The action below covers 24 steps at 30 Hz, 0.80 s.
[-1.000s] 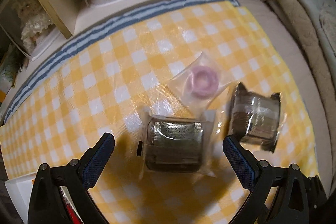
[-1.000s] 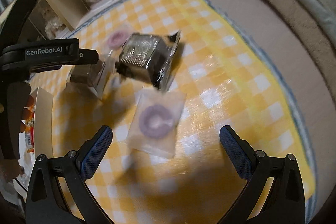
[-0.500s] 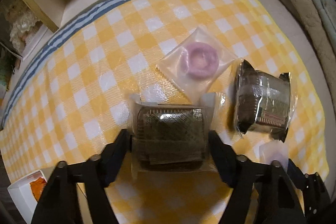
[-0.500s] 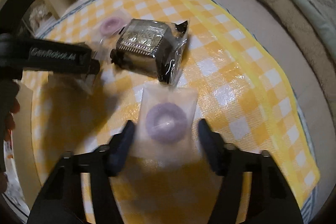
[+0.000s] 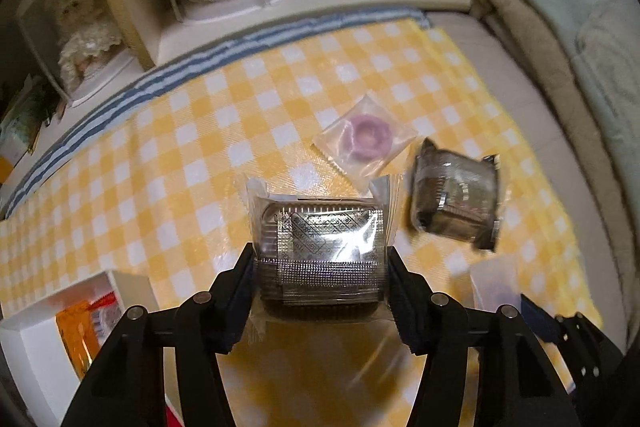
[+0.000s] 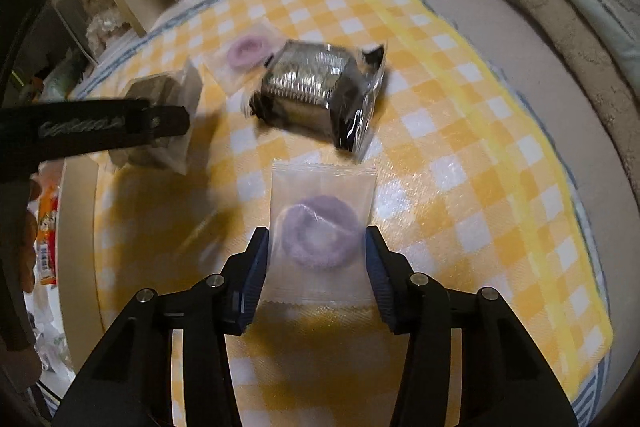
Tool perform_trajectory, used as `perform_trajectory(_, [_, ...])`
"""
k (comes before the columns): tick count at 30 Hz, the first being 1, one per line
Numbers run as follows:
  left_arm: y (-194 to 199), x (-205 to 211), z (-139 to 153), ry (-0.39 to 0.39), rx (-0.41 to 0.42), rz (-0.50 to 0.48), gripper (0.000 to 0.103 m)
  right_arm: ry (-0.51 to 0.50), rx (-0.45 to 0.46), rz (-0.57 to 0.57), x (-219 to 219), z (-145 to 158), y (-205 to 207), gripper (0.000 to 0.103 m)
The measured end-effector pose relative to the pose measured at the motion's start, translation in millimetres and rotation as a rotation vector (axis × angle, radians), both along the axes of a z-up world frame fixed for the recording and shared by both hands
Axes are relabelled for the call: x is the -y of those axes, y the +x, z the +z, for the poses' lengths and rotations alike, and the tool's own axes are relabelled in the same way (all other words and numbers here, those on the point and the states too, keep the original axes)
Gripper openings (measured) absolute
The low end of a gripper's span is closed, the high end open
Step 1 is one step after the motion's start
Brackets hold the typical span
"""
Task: Organize snacks
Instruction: 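Grasp silver-wrapped cake with left tool while right tool grasps purple ring-cookie packet, then lift and carry both held snacks over the white tray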
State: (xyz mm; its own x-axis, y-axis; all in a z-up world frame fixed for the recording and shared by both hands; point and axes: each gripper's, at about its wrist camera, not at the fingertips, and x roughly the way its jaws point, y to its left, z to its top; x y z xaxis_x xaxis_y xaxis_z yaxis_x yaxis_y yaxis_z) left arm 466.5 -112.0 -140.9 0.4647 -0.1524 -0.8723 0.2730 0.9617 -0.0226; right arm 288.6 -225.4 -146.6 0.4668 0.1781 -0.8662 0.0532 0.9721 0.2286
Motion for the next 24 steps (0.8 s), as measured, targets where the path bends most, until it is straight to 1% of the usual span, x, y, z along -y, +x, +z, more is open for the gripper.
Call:
perform_trajectory(4, [-29.1,-20.4,24.3,-0.058,0.047,0.019,0.058,-0.016,0.07,-0.009,4.0,21.4,-5.2,0.048])
perform_trajectory(9, [-65.3,-48.2,55.5,-0.112,0.118,0.038,0.058,0.007,0.13,-0.017,6.8,42.0,-13.5,0.048])
perform_trajectory(13, [-99.8,-70.7,79.5,-0.125,0.165,0.053,0.058,0.012,0.189,0.004,1.7,59.5,-22.4,0.048])
perform_trajectory(17, [-132.7,-93.2,97.3,-0.13,0.216,0.078,0.058,0.023,0.234,0.033,-8.4,72.9,-31.0,0.048])
perform_trajectory(24, [-187.4,-143.2,124.2,-0.148,0.256,0.145,0.058,0.059,0.297,0.102,-29.5,94.6,-46.2,0.048])
